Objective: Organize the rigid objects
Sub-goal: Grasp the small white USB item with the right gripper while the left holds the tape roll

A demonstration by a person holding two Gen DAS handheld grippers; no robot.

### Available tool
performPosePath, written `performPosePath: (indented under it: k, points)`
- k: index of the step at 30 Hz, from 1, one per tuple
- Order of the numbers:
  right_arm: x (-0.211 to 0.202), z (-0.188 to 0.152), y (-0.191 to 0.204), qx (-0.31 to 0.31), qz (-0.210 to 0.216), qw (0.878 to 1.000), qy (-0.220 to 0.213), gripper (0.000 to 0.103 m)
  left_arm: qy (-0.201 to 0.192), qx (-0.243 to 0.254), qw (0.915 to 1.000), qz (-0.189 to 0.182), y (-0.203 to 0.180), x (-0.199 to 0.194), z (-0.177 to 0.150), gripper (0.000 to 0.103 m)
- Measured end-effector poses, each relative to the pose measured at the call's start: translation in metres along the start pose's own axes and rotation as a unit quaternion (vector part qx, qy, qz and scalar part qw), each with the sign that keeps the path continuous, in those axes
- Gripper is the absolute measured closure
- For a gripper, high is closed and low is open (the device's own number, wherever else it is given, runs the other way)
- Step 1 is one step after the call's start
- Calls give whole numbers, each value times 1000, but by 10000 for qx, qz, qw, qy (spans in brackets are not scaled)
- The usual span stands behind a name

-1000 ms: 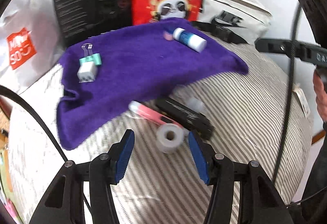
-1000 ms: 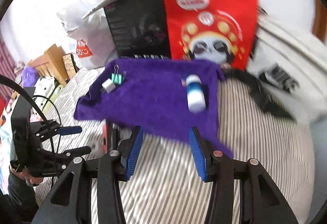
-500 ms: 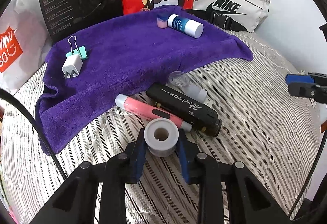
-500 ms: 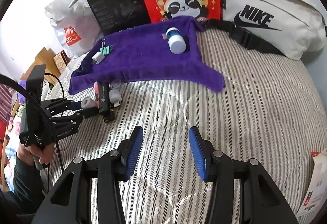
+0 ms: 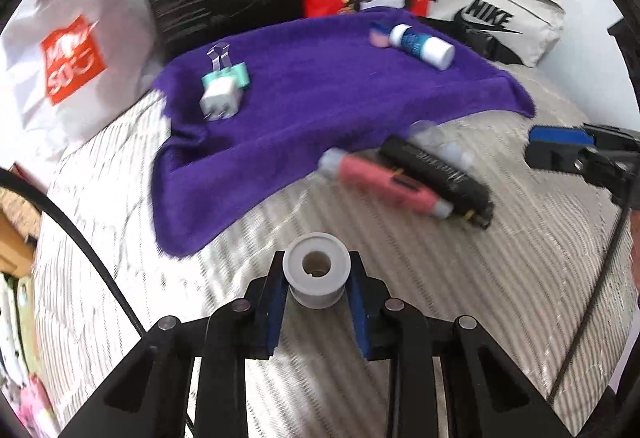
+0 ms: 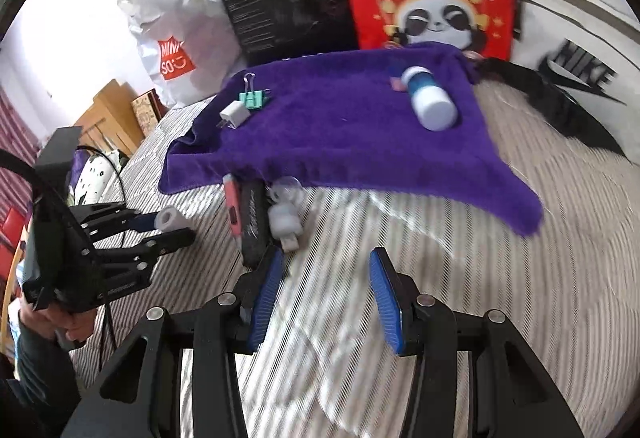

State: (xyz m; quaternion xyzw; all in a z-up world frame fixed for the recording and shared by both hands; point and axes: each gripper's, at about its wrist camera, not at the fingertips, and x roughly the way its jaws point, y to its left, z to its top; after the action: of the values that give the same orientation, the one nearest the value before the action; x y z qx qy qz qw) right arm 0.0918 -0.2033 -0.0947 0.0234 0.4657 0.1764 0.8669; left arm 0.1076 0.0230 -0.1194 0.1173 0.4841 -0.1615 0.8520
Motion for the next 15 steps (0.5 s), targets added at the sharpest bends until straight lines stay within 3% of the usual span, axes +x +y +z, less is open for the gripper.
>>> performPosePath:
  k: [7,15]
  points:
    - [37,16,15,-206,72,9996,156,71,-46,-334,9994,-116,16,-1,-9,76]
    - [57,20,29,-501,-47,9980,392,71,-90,-320,9992,-214,18,-2,-11,76]
